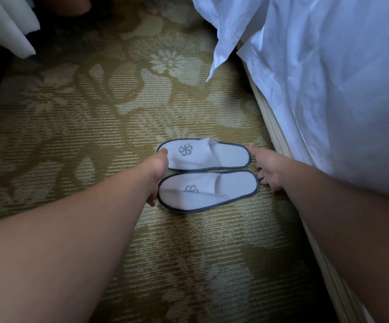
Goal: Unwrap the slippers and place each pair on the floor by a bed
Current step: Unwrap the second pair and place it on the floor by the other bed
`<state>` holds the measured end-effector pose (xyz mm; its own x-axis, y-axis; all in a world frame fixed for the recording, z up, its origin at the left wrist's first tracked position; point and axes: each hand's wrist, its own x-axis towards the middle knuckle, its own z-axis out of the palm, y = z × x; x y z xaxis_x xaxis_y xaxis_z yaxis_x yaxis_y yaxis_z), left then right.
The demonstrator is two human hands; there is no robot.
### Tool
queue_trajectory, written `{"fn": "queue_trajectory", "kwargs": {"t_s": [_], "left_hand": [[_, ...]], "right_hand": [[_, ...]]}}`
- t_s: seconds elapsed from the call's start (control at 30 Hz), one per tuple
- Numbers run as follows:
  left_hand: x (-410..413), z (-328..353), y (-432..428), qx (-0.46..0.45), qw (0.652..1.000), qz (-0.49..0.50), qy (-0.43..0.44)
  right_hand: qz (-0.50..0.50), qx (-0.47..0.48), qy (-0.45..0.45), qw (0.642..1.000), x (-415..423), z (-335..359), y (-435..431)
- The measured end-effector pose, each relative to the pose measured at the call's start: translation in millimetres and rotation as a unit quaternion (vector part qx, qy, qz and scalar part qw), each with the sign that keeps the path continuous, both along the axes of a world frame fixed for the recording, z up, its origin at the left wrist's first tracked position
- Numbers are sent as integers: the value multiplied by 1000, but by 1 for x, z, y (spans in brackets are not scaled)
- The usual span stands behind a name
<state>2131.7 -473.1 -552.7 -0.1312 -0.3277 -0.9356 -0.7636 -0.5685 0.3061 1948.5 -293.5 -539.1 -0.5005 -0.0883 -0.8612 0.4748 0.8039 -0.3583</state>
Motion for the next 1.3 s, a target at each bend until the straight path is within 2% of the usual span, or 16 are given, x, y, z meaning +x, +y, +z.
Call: {"fn": "queue_trajectory", "kwargs": {"t_s": [0.47, 0.83, 1.0, 1.2, 1.3], "left_hand": [[-3, -13, -2, -37, 999, -18, -12], [-8, -7, -41, 8, 994, -104, -21], [-20, -3, -54, -45, 997, -51, 36], [-23, -15, -57, -35, 993, 54, 101], [-23, -21, -58, -44, 990, 67, 112]], "right_hand": [[2, -28, 3, 1000, 1, -6, 1], [2, -4, 22, 1000, -12, -9, -10], [11, -12, 39, 999, -29, -2, -29], [8, 10, 28, 1000, -42, -2, -43], [7, 12, 29, 999, -44, -4, -45]]}}
